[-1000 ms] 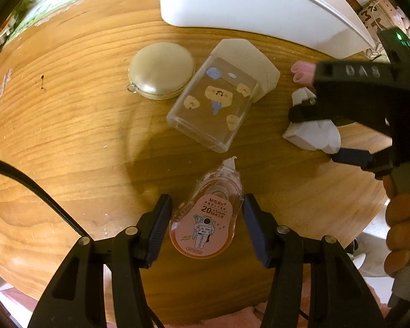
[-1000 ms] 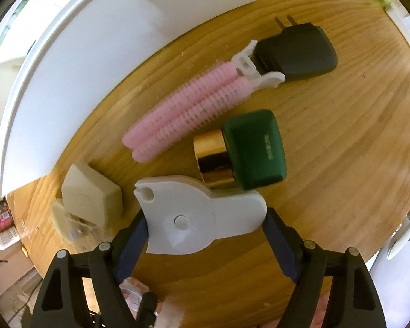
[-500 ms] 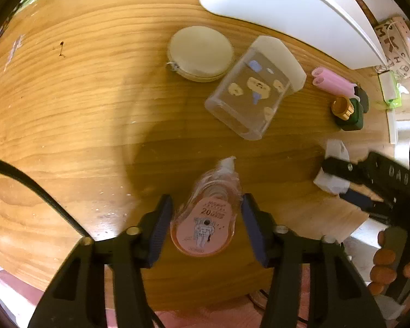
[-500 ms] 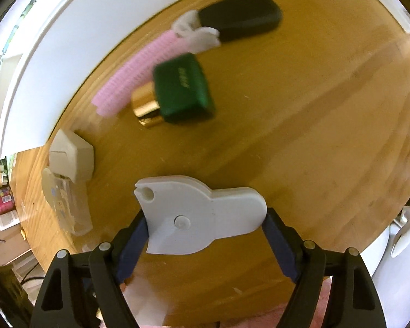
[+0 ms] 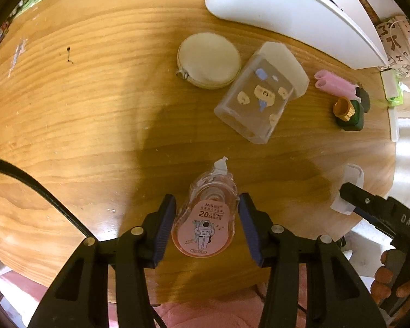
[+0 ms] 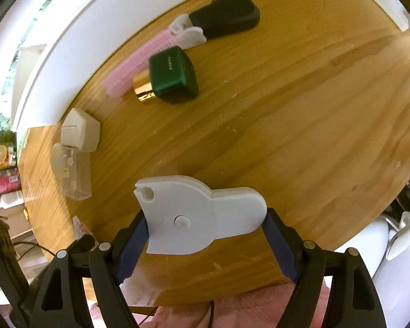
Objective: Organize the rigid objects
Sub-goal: 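Carry the dispenser with left tool while right tool carries the white piece to the bin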
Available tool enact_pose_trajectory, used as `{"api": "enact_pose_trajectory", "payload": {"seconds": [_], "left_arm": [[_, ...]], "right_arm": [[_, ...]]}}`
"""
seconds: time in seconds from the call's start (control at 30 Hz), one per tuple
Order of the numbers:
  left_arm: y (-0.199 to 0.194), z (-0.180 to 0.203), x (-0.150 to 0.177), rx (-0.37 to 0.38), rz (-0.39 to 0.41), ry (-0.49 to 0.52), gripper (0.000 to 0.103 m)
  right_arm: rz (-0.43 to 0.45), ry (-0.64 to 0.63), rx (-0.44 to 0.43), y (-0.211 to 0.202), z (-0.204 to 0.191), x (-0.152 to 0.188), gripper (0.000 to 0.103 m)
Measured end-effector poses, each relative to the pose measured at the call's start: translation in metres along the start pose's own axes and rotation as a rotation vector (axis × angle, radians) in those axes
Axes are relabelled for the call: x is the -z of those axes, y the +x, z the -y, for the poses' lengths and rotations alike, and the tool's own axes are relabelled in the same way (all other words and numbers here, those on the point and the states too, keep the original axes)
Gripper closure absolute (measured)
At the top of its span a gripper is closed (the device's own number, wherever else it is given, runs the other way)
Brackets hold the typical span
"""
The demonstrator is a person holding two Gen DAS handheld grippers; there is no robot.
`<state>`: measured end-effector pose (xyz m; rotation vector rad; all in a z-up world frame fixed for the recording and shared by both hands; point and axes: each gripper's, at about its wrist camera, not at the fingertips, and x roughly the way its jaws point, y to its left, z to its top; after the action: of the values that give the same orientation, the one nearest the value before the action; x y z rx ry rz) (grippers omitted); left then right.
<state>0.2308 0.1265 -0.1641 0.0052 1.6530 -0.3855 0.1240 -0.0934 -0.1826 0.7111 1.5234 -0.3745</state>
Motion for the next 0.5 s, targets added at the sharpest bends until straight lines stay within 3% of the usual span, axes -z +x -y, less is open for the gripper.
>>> {"api": "enact_pose_trajectory", "payload": {"seconds": [0.23,0.5], "left_arm": [[-0.025,0.003,-0.017,-0.032,0.035,0.032,0.052],[-0.074,0.017,-0.036,-0.055,0.131,0.054,0.052]], "right_arm": [[0.050,-0.067,-0.015,-0.038,0.006,0.003,0.021],[0.151,-0.179,-0.026,-0.078,-0.004,-0.010,0.021]]}}
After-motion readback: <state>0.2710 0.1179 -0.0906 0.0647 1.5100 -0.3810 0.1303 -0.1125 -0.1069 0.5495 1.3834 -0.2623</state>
